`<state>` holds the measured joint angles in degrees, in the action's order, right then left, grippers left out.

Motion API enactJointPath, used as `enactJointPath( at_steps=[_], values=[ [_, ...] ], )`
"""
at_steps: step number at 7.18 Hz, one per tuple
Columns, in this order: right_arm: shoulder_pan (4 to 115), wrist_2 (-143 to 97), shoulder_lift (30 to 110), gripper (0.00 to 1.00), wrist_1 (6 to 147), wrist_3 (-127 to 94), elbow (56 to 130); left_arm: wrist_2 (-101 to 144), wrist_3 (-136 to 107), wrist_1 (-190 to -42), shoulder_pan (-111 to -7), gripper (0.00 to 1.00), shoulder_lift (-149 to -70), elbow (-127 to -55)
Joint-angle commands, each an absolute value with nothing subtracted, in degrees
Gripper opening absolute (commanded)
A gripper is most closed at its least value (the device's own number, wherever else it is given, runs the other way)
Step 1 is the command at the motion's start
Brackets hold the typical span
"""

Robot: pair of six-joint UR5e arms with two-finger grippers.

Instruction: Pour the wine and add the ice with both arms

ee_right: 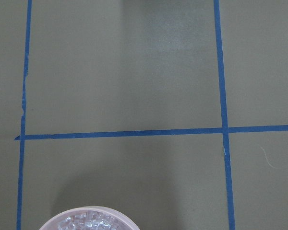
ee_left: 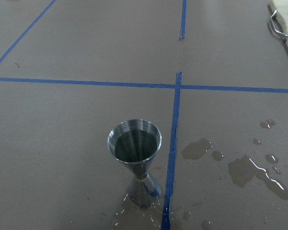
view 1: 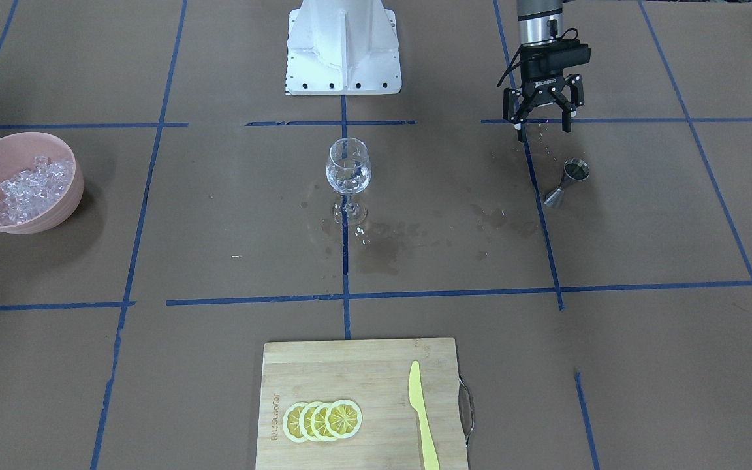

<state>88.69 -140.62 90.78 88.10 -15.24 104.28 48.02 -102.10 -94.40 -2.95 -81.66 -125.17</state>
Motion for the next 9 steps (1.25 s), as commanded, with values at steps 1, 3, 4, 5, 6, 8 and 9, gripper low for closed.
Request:
enactJointPath(
  at_steps=[1, 3, 4, 5, 6, 8, 9],
  values=[
    [88.68, -140.62, 90.88, 1.0, 88.07, -16.08, 104.68, 41.42, -107.91, -92.29, -1.58, 0.98, -82.88, -120.6],
    [88.68, -140.62, 90.88, 1.0, 88.07, -17.58, 105.47, 37.63, -111.25, -92.29, -1.58, 0.98, -83.14, -117.79],
    [88.68, -140.62, 90.88, 1.0, 88.07, -17.58, 105.47, 36.66, -112.92, -92.2, -1.67, 0.98, -83.23, -115.95],
    [88.68, -140.62, 90.88, 1.0, 88.07, -17.58, 105.47, 36.3, -114.33, -92.2, -1.67, 0.98, -83.32, -114.19],
    [88.68, -140.62, 90.88, 1.0, 88.07, -17.58, 105.64, 35.86, -116.17, -92.2, -1.67, 0.97, -83.93, -112.34],
    [88.68, -140.62, 90.88, 1.0, 88.07, -17.58, 105.82, 34.29, -118.2, -90.54, -1.93, 0.95, -86.92, -110.13],
    [88.68, -140.62, 90.88, 1.0, 88.07, -17.58, 105.82, 33.06, -118.47, -90.44, -2.98, 0.95, -87.1, -110.04]
  ],
)
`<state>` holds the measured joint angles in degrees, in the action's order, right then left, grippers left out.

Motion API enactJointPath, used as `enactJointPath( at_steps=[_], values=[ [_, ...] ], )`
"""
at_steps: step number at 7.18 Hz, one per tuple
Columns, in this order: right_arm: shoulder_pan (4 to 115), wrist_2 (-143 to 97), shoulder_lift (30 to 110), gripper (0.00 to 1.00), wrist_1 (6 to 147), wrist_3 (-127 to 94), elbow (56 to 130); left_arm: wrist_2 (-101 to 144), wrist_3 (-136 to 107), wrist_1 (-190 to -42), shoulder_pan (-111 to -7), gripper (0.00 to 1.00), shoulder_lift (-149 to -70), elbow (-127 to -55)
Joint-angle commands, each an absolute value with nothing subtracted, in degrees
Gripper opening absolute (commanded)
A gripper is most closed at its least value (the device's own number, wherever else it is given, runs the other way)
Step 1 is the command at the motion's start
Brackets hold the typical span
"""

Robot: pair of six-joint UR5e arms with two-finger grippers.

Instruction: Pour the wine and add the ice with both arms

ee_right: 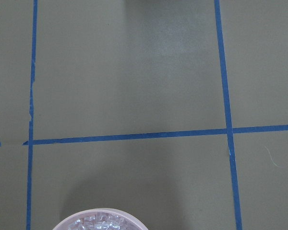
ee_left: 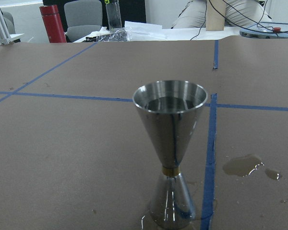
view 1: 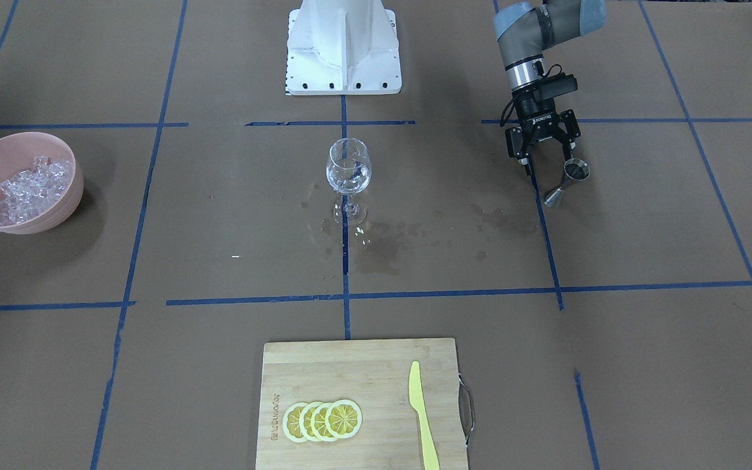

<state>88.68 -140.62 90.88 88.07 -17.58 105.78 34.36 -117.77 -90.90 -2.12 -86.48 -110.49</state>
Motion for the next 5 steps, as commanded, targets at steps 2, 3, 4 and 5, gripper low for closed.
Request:
enactJointPath(
  at_steps=[2, 3, 4, 5],
  values=[
    [88.68, -140.62, 90.97, 1.0, 88.07, -17.58, 105.73, 31.3, -118.56, -90.44, -5.88, 0.94, -87.36, -109.95],
    [88.68, -140.62, 91.23, 1.0, 88.07, -17.58, 105.82, 30.59, -119.26, -90.44, -6.76, 0.94, -87.36, -109.69],
    [88.59, -140.62, 91.23, 1.0, 88.07, -17.58, 105.73, 30.5, -119.44, -90.44, -6.85, 0.91, -87.89, -108.64],
    [88.59, -140.62, 91.23, 1.0, 88.07, -17.58, 105.73, 30.5, -119.44, -90.44, -6.86, 0.88, -88.06, -108.63]
  ],
)
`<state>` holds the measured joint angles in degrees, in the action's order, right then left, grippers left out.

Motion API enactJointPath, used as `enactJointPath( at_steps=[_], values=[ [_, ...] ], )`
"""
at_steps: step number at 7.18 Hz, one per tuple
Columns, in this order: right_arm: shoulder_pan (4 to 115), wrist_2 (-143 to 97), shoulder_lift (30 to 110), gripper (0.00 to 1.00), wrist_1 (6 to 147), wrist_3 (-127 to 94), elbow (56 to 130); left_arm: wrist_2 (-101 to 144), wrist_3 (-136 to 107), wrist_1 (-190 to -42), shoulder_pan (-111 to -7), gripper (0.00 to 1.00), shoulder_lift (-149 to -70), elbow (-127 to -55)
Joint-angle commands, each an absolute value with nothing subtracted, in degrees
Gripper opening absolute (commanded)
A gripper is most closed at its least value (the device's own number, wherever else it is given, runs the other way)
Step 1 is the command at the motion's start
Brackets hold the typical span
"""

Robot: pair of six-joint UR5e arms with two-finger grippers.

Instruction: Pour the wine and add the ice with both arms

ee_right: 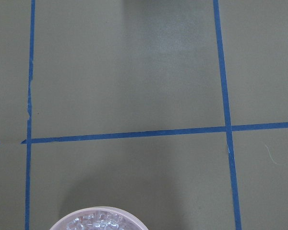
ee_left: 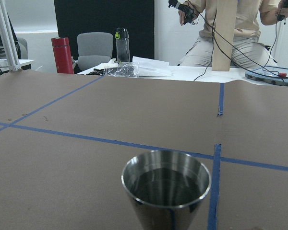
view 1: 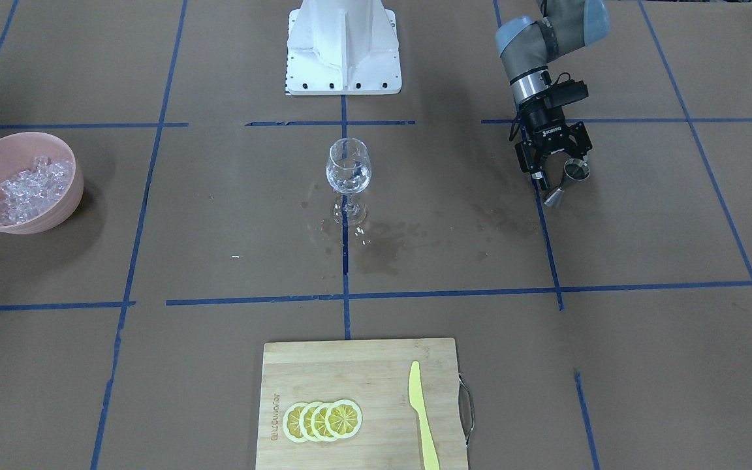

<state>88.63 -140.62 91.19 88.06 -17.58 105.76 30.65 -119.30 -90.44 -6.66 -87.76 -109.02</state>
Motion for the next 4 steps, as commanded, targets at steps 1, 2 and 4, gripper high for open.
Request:
enactJointPath(
  at_steps=[1, 2, 4],
  values=[
    [88.68, -140.62, 91.23, 1.0, 87.98, -17.58, 105.73, 30.5, -119.44, -90.44, -7.12, 0.88, -88.07, -108.37],
    [88.68, -140.62, 91.23, 1.0, 88.07, -17.58, 105.82, 30.5, -119.44, -90.44, -7.29, 0.87, -88.15, -107.85],
    [88.68, -140.62, 91.32, 1.0, 88.07, -17.58, 105.73, 30.5, -119.44, -90.44, -7.29, 0.78, -88.85, -107.14]
  ],
)
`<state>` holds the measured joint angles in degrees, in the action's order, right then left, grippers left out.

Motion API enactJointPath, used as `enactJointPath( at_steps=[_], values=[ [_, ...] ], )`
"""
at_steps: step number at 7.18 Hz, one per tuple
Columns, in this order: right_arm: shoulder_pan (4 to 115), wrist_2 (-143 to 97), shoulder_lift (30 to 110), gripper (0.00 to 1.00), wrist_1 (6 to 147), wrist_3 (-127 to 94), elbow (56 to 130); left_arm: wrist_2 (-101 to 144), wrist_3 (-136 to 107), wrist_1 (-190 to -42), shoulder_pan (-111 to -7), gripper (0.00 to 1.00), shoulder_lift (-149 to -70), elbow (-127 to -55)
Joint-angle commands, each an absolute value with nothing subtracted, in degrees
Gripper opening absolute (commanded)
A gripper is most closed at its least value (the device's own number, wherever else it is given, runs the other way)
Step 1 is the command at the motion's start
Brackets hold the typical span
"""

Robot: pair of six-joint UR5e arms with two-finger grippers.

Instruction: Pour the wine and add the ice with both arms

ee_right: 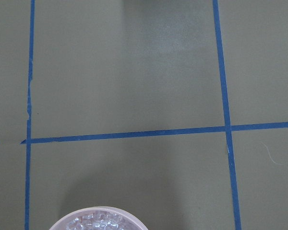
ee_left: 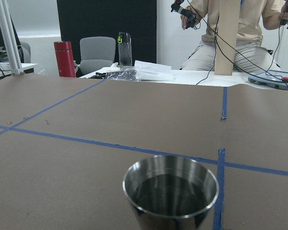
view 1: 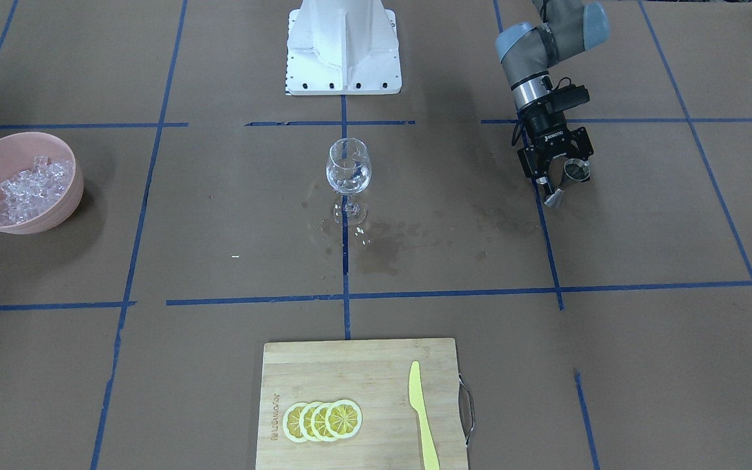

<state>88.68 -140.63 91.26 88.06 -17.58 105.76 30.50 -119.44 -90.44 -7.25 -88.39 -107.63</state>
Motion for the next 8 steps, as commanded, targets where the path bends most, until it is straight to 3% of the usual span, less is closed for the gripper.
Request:
enactJointPath(
  at_steps=[1, 5, 7, 8],
  values=[
    [88.68, -140.62, 91.32, 1.0, 88.07, -17.58, 105.73, 30.5, -119.44, -90.44, -7.29, 0.75, -89.47, -106.62],
    [88.68, -140.62, 91.32, 1.0, 88.07, -17.58, 105.64, 30.5, -119.44, -90.44, -8.17, 0.62, -89.65, -105.47],
    [88.68, -140.62, 91.32, 1.0, 87.98, -17.58, 105.64, 30.5, -119.44, -90.44, -8.61, 0.5, -89.65, -105.56],
    [88.68, -140.62, 91.32, 1.0, 87.98, -17.58, 105.64, 30.5, -119.44, -90.44, -8.61, 0.38, -89.91, -105.64]
  ],
)
